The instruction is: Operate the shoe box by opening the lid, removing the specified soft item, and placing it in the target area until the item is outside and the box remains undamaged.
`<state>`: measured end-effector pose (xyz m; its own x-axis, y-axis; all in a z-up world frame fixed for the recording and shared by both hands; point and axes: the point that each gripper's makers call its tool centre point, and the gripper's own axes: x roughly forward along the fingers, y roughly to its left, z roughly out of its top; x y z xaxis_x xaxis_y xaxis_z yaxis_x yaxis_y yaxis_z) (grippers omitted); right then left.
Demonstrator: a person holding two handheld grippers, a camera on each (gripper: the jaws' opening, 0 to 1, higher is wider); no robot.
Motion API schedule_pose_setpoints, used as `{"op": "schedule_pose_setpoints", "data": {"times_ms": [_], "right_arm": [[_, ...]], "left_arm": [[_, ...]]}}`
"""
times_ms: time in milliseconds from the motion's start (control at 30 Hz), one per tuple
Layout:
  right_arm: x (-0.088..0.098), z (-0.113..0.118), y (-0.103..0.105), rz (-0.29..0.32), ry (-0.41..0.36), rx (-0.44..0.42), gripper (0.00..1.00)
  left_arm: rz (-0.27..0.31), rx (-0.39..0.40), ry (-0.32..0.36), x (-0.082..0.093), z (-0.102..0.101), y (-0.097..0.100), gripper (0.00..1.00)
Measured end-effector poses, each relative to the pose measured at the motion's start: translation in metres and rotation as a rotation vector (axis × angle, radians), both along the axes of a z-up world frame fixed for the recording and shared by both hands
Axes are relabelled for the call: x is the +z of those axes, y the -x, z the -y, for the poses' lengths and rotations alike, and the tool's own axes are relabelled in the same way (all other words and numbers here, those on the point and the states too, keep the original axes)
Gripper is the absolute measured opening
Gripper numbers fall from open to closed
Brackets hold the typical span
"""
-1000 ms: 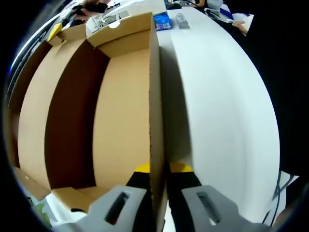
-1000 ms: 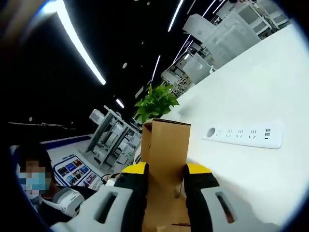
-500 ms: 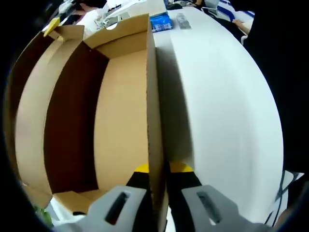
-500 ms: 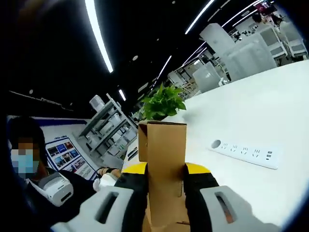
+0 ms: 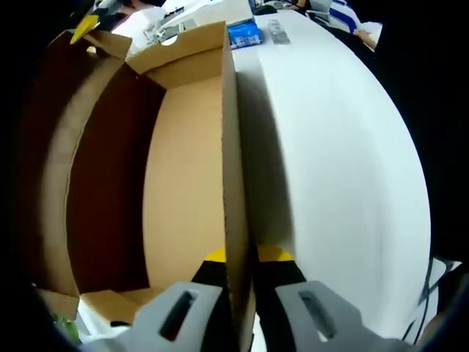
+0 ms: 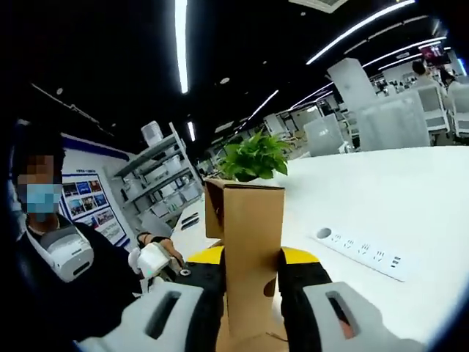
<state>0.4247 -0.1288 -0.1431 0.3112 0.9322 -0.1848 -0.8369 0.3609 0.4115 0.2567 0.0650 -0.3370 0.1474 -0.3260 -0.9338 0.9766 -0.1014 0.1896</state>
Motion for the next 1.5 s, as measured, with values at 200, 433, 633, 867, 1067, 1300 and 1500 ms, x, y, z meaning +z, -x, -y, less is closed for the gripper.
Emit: {"op": "schedule_pose_setpoints", "data": {"times_ms": [200, 433, 633, 867, 1067, 1300, 1500], "right_arm": [[0.001, 0.011, 0.004, 0.092, 0.018, 0.011, 0.27], [0.000, 0.018, 0.011, 0.141, 0.034, 0.011, 0.27], [-0.004, 0.019, 0.018, 0.222, 0.062, 0.010, 0.26], [-0.003, 0.022, 0.024, 0.253, 0.064, 0.007, 0.26], [-0.004, 0.019, 0.035, 0.329, 0.092, 0.019, 0.26], [-0.004, 0.020, 0.043, 0.377, 0.090, 0.028, 0.26], [-0.005, 0.019, 0.051, 0.426, 0.109, 0.035, 0.26]], "left_arm": [[-0.004, -0.004, -0.001, 0.000, 0.000, 0.000, 0.03], [-0.008, -0.009, -0.003, 0.000, 0.000, 0.001, 0.03], [-0.014, -0.001, -0.004, 0.000, 0.002, 0.002, 0.03], [-0.018, -0.003, -0.005, 0.000, 0.002, 0.004, 0.03], [-0.022, 0.000, -0.006, 0.000, 0.002, 0.004, 0.03], [-0.026, -0.001, -0.007, 0.000, 0.002, 0.005, 0.03], [-0.026, -0.004, -0.006, 0.000, 0.002, 0.005, 0.04]]}}
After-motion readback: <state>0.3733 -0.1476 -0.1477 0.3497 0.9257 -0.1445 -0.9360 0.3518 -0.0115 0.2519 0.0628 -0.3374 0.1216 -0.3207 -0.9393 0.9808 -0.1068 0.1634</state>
